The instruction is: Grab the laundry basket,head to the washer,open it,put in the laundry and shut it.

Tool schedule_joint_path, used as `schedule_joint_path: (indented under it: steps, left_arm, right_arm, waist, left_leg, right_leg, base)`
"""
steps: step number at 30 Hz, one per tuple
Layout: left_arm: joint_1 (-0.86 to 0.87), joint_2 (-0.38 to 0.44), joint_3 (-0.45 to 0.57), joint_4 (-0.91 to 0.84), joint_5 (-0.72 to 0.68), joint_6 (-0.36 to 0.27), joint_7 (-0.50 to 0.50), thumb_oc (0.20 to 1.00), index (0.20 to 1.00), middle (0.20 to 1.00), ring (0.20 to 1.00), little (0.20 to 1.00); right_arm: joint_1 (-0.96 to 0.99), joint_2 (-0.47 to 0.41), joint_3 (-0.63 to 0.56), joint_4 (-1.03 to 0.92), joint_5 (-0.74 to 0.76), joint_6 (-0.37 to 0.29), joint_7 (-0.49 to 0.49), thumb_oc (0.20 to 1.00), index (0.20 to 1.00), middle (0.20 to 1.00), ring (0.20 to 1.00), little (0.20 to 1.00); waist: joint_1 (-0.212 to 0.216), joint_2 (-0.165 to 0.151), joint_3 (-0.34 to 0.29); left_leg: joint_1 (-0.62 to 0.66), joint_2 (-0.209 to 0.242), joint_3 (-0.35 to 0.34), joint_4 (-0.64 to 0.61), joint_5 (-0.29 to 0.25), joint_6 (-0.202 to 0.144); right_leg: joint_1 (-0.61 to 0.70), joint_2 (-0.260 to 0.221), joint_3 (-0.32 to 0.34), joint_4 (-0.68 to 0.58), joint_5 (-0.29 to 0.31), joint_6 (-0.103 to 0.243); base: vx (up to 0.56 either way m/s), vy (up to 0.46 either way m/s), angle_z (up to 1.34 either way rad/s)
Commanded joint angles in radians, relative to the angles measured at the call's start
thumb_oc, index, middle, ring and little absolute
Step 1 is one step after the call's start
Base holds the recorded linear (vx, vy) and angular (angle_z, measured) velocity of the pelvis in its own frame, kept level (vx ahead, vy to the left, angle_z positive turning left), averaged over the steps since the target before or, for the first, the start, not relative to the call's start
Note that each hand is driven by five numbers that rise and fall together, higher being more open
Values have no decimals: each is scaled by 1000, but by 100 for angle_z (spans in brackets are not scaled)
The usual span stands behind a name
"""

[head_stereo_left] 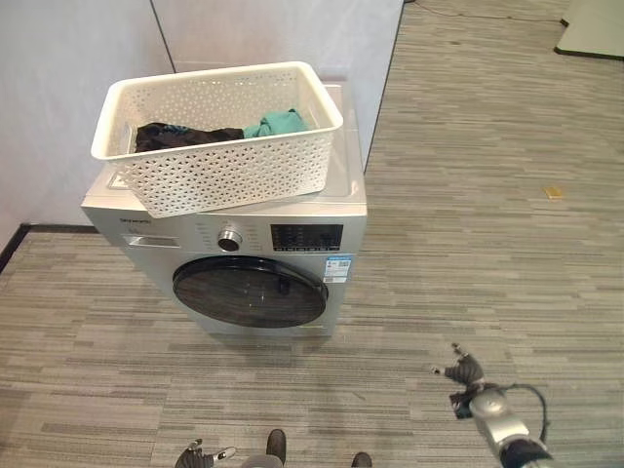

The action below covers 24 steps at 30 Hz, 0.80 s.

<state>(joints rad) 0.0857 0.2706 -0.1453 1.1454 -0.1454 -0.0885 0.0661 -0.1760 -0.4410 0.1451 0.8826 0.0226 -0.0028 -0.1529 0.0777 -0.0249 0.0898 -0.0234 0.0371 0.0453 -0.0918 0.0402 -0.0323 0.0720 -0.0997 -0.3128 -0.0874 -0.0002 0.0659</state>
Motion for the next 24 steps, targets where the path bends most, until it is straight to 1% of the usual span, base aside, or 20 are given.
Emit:
schedule_joint_path:
  steps: [1, 2, 3, 5, 6, 7, 8, 9, 10, 11, 13, 14, 16, 18, 19, 24]
  left_arm:
    - [-49, 9, -121, 26, 17, -26, -14, 1000, 1000, 1000, 1000, 1000]
    - [-50, 9, -120, 26, 17, -25, -14, 1000, 1000, 1000, 1000, 1000]
    - [-56, 13, -133, 14, 10, -28, -16, 1000, 1000, 1000, 1000, 1000]
    - [-66, 20, -162, -26, -11, -35, -18, 1000, 1000, 1000, 1000, 1000]
    - [-76, 26, -183, -46, -21, -38, -15, 1000, 1000, 1000, 1000, 1000]
    - [-77, 26, -183, -46, -21, -38, -15, 1000, 1000, 1000, 1000, 1000]
    - [-82, 28, -196, -56, -32, -41, -16, 1000, 1000, 1000, 1000, 1000]
    - [-83, 28, -195, -56, -33, -41, -16, 1000, 1000, 1000, 1000, 1000]
    - [-87, 30, -221, -76, -44, -40, -13, 1000, 1000, 1000, 1000, 1000]
    - [-87, 30, -221, -76, -44, -40, -13, 1000, 1000, 1000, 1000, 1000]
    - [-90, 28, -233, -78, -48, -37, -14, 1000, 1000, 1000, 1000, 1000]
    - [-93, 27, -245, -68, -43, -33, -13, 1000, 1000, 1000, 1000, 1000]
    - [-96, 28, -249, -65, -40, -31, -13, 1000, 1000, 1000, 1000, 1000]
    - [-100, 30, -260, -69, -32, -28, -6, 1000, 1000, 1000, 1000, 1000]
    - [-100, 30, -260, -70, -32, -28, -6, 1000, 1000, 1000, 1000, 1000]
    - [-110, 32, -260, -82, -53, -26, 2, 1000, 1000, 1000, 1000, 1000]
  right_arm:
    - [-179, -110, 73, 89, -14, -28, -5, 1000, 1000, 1000, 1000, 1000]
    - [-181, -110, 74, 91, -14, -29, -5, 1000, 1000, 1000, 1000, 1000]
    - [-231, -119, 105, 111, -12, -30, 4, 1000, 1000, 1000, 1000, 1000]
    - [-348, -116, 167, 193, 2, -31, 13, 1000, 1000, 1000, 1000, 1000]
    - [-442, -113, 196, 263, 27, -31, 19, 1000, 1000, 1000, 1000, 1000]
    - [-444, -113, 197, 265, 27, -32, 19, 1000, 1000, 1000, 1000, 1000]
    - [-486, -113, 204, 289, 44, -31, 23, 1000, 1000, 1000, 1000, 1000]
    - [-488, -113, 205, 291, 45, -31, 24, 1000, 1000, 1000, 1000, 1000]
    - [-578, -108, 221, 348, 78, -27, 23, 1000, 1000, 1000, 1000, 1000]
    - [-579, -108, 222, 349, 78, -27, 23, 1000, 1000, 1000, 1000, 1000]
    - [-611, -96, 203, 383, 114, -23, 23, 1000, 1000, 1000, 1000, 1000]
    - [-644, -79, 220, 403, 120, -17, 27, 1000, 1000, 1000, 1000, 1000]
    - [-654, -65, 225, 401, 123, -16, 28, 1000, 1000, 1000, 1000, 1000]
    - [-677, -27, 235, 394, 147, -13, 25, 1000, 1000, 1000, 1000, 1000]
    - [-677, -27, 235, 394, 147, -13, 25, 1000, 1000, 1000, 1000, 1000]
    - [-700, 42, 261, 367, 160, -13, 17, 1000, 1000, 1000, 1000, 1000]
  waist:
    - [68, 43, -15]
    - [67, 43, -16]
    - [78, 44, -6]
    - [107, 52, 23]
    - [129, 61, 46]
    - [128, 61, 46]
    - [140, 65, 59]
    - [140, 66, 59]
    - [160, 77, 84]
    - [160, 77, 84]
    - [173, 82, 94]
    - [186, 83, 106]
    - [189, 82, 111]
    - [200, 77, 124]
    - [200, 77, 124]
    - [205, 60, 134]
  left_leg:
    - [-59, 124, -86, 5, -5, -67]
    - [-60, 123, -86, 5, -5, -67]
    - [-80, 122, -95, 5, 2, -68]
    - [-125, 116, -115, 5, 19, -69]
    - [-158, 112, -130, 5, 32, -70]
    - [-159, 112, -130, 5, 32, -70]
    - [-176, 110, -134, 5, 40, -72]
    - [-177, 110, -134, 5, 40, -72]
    - [-212, 106, -147, 5, 54, -74]
    - [-213, 106, -147, 5, 55, -74]
    - [-230, 103, -153, 5, 60, -75]
    - [-240, 104, -158, 5, 62, -78]
    - [-245, 103, -163, 5, 63, -77]
    - [-256, 100, -170, 5, 67, -76]
    - [-256, 100, -170, 5, 67, -76]
    - [-256, 102, -176, 5, 65, -76]
  right_leg:
    - [-71, -112, 11, 0, 19, 112]
    - [-72, -112, 10, 0, 19, 112]
    - [-84, -113, 5, 1, 21, 111]
    - [-118, -117, -11, 3, 29, 110]
    - [-144, -118, -12, 4, 34, 108]
    - [-145, -118, -12, 4, 34, 108]
    - [-158, -117, -14, 4, 37, 106]
    - [-159, -117, -14, 5, 37, 106]
    - [-182, -119, -21, 4, 39, 101]
    - [-183, -119, -22, 4, 39, 101]
    - [-194, -118, -26, 4, 39, 100]
    - [-197, -116, -35, 3, 36, 99]
    - [-201, -116, -37, 5, 35, 97]
    - [-204, -114, -41, 9, 32, 94]
    - [-204, -114, -41, 9, 32, 94]
    - [-198, -111, -46, 11, 26, 91]
  base:
    - [-60, 17, 6]
    - [-73, 12, 19]
    - [-79, 12, 39]
    - [-143, 26, 43]
    - [-115, 23, 19]
    - [-102, 27, 12]
    - [-30, 10, 5]
    - [-74, 43, 17]
    - [-45, 32, 31]
    - [-52, 45, 35]
    - [-4, 28, 27]
    - [0, 19, 19]
    - [0, 2, 6]
    - [7, 3, 10]
    - [13, 6, 15]
    - [12, 5, 6]
